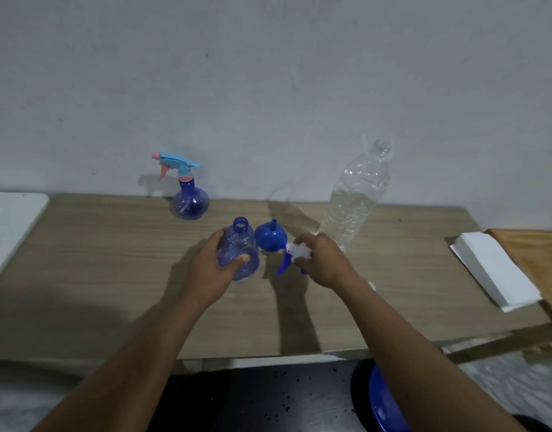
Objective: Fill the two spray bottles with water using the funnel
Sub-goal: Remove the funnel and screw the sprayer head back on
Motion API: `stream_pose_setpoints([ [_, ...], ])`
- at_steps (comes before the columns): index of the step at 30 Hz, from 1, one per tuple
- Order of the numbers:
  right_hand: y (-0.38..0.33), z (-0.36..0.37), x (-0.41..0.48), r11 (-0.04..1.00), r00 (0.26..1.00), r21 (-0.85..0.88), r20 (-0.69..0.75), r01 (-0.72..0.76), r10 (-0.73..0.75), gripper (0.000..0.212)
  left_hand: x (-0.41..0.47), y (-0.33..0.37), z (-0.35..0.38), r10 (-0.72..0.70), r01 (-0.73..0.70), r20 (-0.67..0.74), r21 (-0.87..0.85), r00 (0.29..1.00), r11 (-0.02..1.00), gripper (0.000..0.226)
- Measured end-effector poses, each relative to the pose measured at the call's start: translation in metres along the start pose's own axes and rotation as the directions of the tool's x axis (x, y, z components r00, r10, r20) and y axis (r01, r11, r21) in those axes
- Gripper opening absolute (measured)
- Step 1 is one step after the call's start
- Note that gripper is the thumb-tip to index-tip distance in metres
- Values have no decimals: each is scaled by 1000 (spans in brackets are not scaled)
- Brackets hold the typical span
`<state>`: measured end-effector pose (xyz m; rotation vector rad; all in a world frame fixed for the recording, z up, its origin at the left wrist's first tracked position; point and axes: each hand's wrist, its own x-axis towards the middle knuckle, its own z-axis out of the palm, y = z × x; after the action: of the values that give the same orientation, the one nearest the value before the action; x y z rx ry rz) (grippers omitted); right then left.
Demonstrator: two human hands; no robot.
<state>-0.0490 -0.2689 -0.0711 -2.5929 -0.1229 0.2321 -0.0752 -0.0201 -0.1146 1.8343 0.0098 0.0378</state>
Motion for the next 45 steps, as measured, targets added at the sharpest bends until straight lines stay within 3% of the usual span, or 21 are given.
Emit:
stream_pose_setpoints([
  [6, -67, -77, -20, 938, 934, 305, -353, 164, -48, 35, -3, 5, 3, 11, -10, -33, 33, 999, 999, 56],
  [12, -138, -123, -25, 802, 778, 392, -614, 450, -136, 33, -3, 11, 1, -33, 33, -47, 10, 998, 999, 50],
  [15, -157, -125, -17, 762, 722, 387, -676, 519, -148, 35, -3, 10, 1, -37, 37, -39, 11, 999, 999, 51],
  [19, -169, -117, -5, 738, 704, 373, -684, 562, -190, 36, -4, 11, -1, -11, 14, -26, 107, 1000, 994, 55],
  [22, -169, -104, 1, 754, 710, 341, -666, 562, -228, 34, -3, 11, 0, -28, 29, -2, 23, 1000, 999, 52],
  [30, -142, -40, 15, 816, 803, 276, -494, 507, -332, 33, -1, 3, 3, -78, 77, -15, -56, 997, 995, 60],
  [34, -134, -12, 16, 847, 876, 313, -370, 430, -308, 36, -1, 4, 4, -75, 73, -20, -93, 997, 993, 62],
  [42, -120, 2, 10, 871, 880, 229, -314, 435, -357, 36, -5, 5, 6, -54, 52, -17, -87, 998, 995, 64],
  [45, -118, -2, 8, 871, 895, 280, -317, 403, -312, 33, -6, 6, 6, -25, 23, -33, -61, 999, 998, 58],
])
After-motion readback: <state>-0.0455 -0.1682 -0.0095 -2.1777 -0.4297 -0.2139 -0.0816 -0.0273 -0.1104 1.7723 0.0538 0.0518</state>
